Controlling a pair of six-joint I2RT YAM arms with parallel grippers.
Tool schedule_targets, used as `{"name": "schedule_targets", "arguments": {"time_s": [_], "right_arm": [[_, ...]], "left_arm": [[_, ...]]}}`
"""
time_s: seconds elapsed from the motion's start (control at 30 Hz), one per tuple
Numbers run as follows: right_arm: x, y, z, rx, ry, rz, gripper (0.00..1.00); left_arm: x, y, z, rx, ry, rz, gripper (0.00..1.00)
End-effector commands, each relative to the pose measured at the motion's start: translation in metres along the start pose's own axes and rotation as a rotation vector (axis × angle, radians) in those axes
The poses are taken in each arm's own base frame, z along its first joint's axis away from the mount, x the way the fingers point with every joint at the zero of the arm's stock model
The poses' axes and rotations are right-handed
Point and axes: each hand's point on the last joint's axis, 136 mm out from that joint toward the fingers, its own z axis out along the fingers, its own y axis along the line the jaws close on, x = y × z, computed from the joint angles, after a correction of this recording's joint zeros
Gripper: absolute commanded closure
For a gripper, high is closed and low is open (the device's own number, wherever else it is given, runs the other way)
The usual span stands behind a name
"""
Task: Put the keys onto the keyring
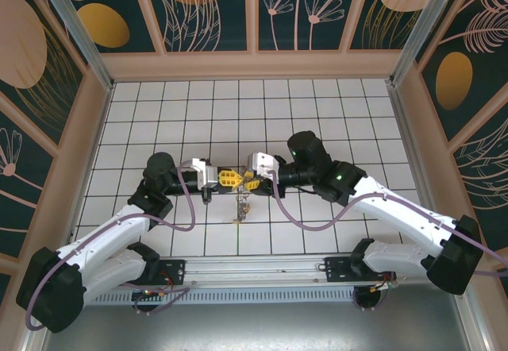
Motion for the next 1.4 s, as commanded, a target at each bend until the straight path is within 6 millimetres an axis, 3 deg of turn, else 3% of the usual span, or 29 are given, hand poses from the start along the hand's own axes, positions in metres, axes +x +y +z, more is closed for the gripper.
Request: {"name": "schedule_targets", "arguments": {"time_s": [0.0,0.2,0.6,0.73,1.17,1.27,1.37], "right_arm": [[-0.004,0.003,-0.006,-0.011,-0.032,-0.006,0.73],[-0.006,0.003,-0.005,-0.014,-0.037,-0.009,0.83],[-0.012,0.000,-0.004,-0.016,-0.057,-0.019,0.83],[-0.012,-0.001,-0.003,-0.023,-0.052,-0.023,0.99],[-0.005,0.001,-0.003,-0.033,-0.004,-0.043,1.00],[-0.001,0.003,-0.003,-0.048,0.000,-0.034,0.73],[-0.003,0.005,-0.007,-0.053,-0.014,-0.033,0.72]], "left_arm": [[-0.022,-0.002,0.000,0.013,-0.065,0.076,1.00],[-0.020,-0.002,0.002,0.017,-0.062,0.072,1.00],[-0.017,-0.004,0.004,0.027,-0.057,0.065,1.00],[-0.016,-0.003,0.004,0.025,-0.054,0.062,1.00],[-0.003,0.000,0.005,0.011,0.012,0.032,1.00],[-0.009,0.001,0.003,-0.019,-0.018,0.040,1.00],[-0.016,0.002,0.001,-0.032,-0.049,0.046,1.00]]}}
